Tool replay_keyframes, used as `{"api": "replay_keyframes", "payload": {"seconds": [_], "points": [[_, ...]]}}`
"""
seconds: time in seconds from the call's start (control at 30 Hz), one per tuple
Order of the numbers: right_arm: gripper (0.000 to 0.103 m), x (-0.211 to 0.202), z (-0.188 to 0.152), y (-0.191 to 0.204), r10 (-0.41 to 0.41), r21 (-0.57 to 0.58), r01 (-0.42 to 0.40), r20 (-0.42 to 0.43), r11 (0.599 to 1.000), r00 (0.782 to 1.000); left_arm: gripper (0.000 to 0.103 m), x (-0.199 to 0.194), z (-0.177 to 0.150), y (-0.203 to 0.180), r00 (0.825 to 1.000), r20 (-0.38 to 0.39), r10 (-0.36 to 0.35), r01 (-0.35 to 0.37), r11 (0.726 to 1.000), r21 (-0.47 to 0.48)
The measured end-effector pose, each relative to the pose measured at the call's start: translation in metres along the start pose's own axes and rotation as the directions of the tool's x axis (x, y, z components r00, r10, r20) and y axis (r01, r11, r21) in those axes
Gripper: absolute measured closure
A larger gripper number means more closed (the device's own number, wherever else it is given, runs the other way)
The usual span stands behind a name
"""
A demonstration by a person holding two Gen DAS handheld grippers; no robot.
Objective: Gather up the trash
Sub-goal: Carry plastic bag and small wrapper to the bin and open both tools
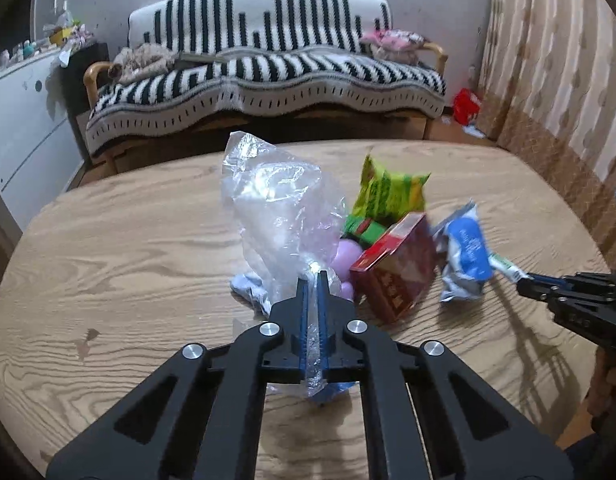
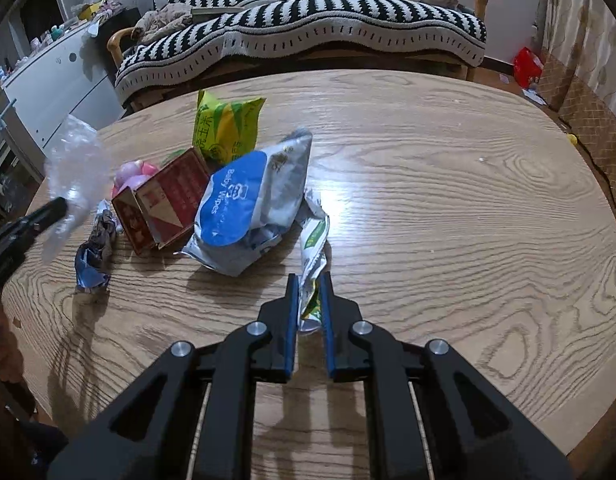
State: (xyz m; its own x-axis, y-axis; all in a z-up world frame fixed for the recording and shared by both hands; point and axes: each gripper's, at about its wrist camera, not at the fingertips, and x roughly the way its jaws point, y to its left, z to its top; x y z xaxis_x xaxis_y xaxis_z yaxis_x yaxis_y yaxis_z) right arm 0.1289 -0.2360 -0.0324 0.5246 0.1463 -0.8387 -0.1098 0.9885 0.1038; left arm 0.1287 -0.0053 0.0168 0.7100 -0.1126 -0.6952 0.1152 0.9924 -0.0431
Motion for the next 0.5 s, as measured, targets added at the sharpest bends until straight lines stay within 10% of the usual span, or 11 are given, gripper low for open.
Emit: {"api": "replay_keyframes", "payload": {"seconds": [0.5], "points": [[0.093,-0.069,-0.019,-0.059,-0.087,0.113,0.071,0.142,0.991,0.986,0.101,-0.025,0.015,-0.043,0.995,0.060,-0.074,0.073,0.997,0.024]]}}
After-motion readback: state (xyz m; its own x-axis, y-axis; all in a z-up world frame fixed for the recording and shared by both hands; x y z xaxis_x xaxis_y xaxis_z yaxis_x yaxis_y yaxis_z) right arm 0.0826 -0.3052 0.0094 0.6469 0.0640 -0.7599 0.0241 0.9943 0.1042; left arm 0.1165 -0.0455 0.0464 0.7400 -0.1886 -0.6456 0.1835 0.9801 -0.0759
